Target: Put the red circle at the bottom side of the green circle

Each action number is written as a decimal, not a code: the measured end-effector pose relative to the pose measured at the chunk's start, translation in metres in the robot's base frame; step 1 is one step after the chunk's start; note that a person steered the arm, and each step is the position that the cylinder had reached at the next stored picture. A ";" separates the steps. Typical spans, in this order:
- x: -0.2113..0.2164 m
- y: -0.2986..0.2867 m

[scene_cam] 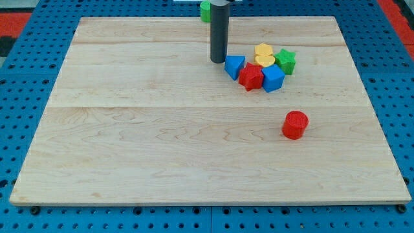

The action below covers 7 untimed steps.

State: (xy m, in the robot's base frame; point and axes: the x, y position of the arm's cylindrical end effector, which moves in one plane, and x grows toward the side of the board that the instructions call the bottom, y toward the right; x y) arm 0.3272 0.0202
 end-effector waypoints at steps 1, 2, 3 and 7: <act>0.000 0.004; 0.000 0.006; 0.005 -0.012; 0.227 -0.093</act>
State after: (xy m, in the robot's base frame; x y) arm 0.5543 -0.0724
